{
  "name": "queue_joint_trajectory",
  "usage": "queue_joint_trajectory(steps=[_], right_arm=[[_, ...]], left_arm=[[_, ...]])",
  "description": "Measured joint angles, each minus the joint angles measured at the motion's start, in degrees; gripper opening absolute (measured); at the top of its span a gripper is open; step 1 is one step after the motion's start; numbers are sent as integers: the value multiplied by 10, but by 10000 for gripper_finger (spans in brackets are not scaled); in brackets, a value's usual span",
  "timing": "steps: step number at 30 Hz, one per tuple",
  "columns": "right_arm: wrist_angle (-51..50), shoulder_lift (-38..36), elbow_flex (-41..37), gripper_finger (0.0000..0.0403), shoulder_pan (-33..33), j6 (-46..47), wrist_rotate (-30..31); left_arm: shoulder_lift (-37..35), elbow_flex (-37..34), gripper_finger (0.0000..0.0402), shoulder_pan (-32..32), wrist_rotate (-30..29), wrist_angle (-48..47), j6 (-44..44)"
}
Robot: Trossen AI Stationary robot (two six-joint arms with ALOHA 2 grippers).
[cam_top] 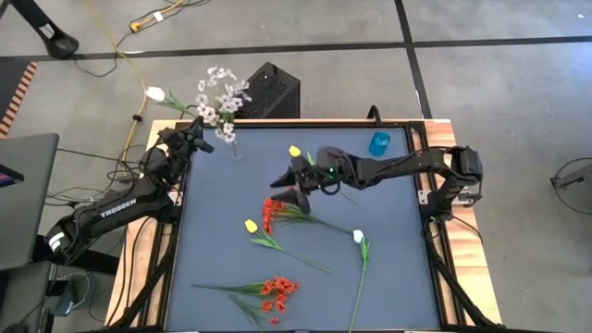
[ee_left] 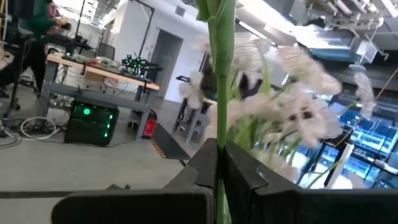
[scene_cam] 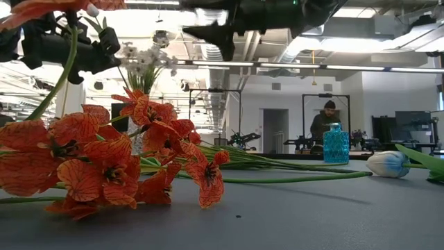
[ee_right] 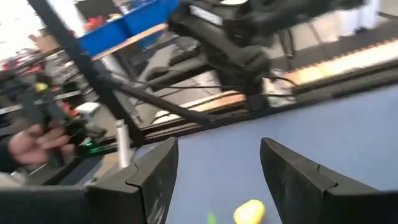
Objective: Sort flowers into vase by color
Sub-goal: Put the top white tulip flower into the transparent vase
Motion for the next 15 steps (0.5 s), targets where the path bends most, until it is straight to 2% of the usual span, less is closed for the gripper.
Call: queue_joint_trajectory(steps=[7, 15], right_arm=[[5, 7, 0, 255, -17, 5, 7], [5, 9, 0, 255, -45, -67, 82]], left_arm=[[0, 0, 0, 0, 1, -24, 4], [0, 0, 0, 0, 2, -28, 4]])
